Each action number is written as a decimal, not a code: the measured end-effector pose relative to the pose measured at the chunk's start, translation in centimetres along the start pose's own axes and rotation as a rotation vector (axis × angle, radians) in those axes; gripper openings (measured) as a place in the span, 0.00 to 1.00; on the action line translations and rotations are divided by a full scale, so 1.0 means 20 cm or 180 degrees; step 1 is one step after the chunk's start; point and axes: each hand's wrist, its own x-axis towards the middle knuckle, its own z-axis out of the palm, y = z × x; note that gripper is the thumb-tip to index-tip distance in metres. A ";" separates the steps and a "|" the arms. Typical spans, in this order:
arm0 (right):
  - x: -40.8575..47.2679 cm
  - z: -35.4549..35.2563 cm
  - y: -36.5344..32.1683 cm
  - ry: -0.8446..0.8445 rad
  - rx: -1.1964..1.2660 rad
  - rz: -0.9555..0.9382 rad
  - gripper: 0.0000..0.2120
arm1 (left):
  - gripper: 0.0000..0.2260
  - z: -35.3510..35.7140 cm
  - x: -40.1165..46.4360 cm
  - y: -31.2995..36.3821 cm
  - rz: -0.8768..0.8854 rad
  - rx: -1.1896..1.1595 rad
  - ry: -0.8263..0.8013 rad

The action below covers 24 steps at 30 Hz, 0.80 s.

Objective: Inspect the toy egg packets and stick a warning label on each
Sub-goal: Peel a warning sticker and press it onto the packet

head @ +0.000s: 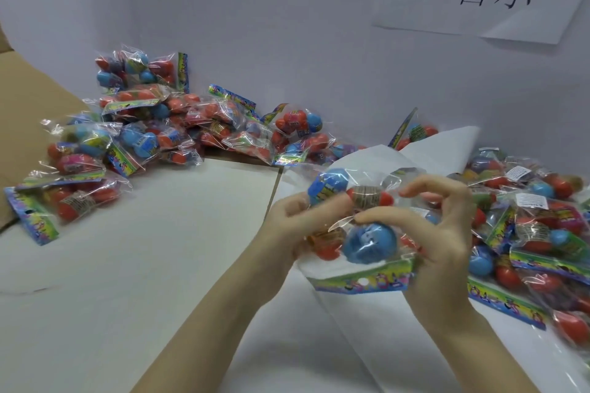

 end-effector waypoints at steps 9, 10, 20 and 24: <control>0.05 0.01 -0.02 -0.0066 0.1064 0.1278 0.11 | 0.18 -0.05 0.02 -0.01 0.0522 0.0178 0.0728; 0.06 0.00 -0.02 -0.0090 0.1404 0.1611 0.08 | 0.17 -0.04 0.02 -0.01 0.0581 0.0283 0.0739; 0.08 -0.02 -0.08 0.0338 0.2061 0.2307 0.11 | 0.15 0.02 0.02 -0.03 0.1218 0.0615 0.0743; 0.09 -0.01 -0.08 0.0524 0.2328 0.2532 0.08 | 0.15 0.04 0.00 -0.03 0.1343 0.0673 0.0687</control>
